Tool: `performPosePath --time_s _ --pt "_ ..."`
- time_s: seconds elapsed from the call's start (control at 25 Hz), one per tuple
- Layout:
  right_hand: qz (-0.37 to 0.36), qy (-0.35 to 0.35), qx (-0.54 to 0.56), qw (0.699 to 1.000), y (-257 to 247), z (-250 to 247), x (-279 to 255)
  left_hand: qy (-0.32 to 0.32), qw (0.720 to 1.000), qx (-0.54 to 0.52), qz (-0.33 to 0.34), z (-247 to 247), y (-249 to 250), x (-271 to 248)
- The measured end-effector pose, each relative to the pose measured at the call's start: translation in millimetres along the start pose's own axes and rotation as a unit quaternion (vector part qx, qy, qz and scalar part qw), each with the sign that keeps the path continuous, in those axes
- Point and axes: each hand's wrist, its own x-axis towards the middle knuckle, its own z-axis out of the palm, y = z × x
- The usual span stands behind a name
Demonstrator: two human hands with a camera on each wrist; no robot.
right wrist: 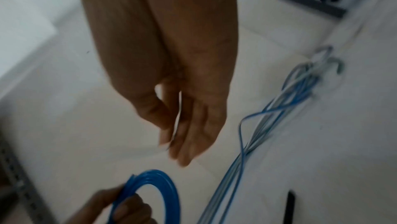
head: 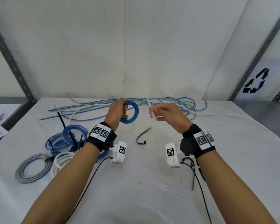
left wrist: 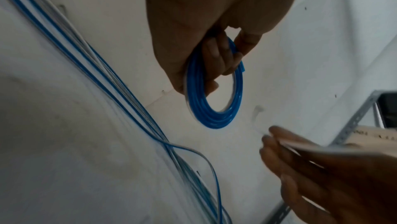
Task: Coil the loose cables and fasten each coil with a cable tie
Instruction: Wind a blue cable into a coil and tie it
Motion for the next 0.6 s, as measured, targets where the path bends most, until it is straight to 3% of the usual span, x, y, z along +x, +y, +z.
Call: performPosePath --time_s 0.08,0.16,0.36,0.6 --pt "-0.031 -0.094 0.099 0.990 -9 13 7 0.018 0.999 -0.038 0.009 -12 3 6" --pt "-0.085 -0.135 0.104 0.982 -16 33 21 0.040 0.997 -0.058 0.021 -28 6 14" --pt "-0.160 -0.070 0.075 0.982 -17 89 47 0.087 0.992 -0.078 0.048 -57 12 23" --pt "-0.222 0.003 0.091 0.971 -4 122 61 0.054 0.989 0.084 0.111 -61 8 17"
